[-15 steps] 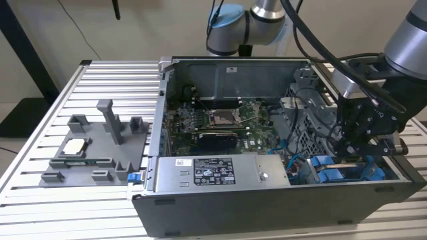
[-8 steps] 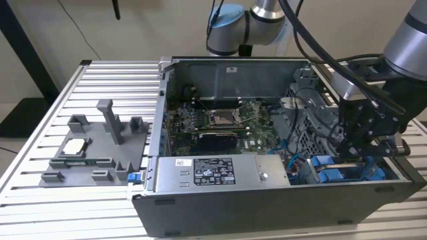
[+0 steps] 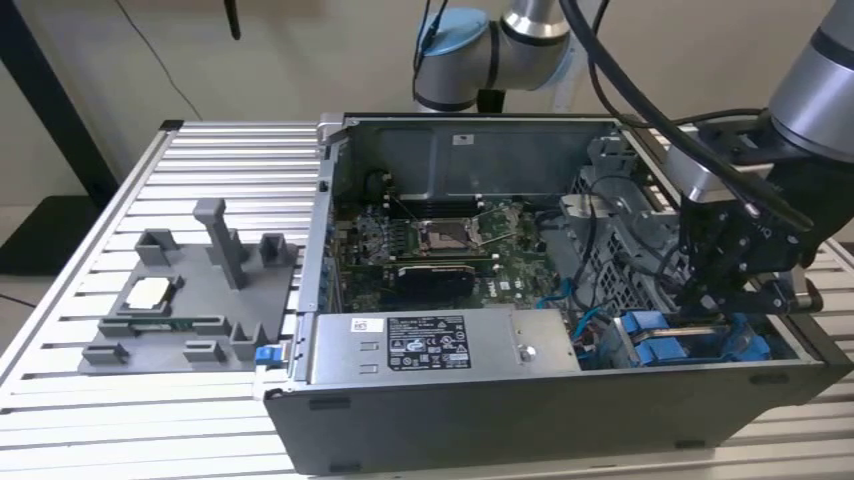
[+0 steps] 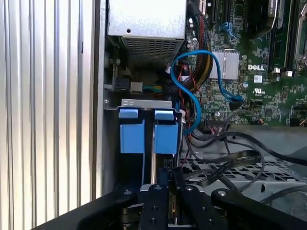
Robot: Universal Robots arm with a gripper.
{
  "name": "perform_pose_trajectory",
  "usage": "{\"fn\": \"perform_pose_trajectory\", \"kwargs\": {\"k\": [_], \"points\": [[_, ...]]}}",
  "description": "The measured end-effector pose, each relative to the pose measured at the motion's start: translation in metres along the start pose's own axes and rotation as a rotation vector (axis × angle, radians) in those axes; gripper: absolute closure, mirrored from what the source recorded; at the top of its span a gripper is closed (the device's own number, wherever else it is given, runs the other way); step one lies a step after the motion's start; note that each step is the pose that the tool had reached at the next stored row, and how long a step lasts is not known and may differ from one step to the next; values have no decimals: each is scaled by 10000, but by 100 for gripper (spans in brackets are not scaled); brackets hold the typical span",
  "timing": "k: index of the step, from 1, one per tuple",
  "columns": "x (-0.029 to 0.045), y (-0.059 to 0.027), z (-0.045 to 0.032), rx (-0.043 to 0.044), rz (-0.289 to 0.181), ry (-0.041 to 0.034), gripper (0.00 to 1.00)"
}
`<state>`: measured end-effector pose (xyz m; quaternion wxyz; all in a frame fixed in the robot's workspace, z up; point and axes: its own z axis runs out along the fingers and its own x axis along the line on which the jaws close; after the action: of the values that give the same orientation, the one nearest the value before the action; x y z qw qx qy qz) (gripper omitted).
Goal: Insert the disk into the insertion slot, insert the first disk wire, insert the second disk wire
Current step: 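Insert the second disk wire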
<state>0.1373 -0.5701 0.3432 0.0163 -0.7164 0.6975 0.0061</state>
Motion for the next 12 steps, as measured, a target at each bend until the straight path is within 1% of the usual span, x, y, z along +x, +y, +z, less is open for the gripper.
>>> {"fn": "perform_pose_trajectory", "kwargs": {"k": [2,5,12], "points": [[0,0,6,3,2,-4,84],[-2,0,14,7,31,-32,84],[-3,0,11,7,160,-39,84]]}}
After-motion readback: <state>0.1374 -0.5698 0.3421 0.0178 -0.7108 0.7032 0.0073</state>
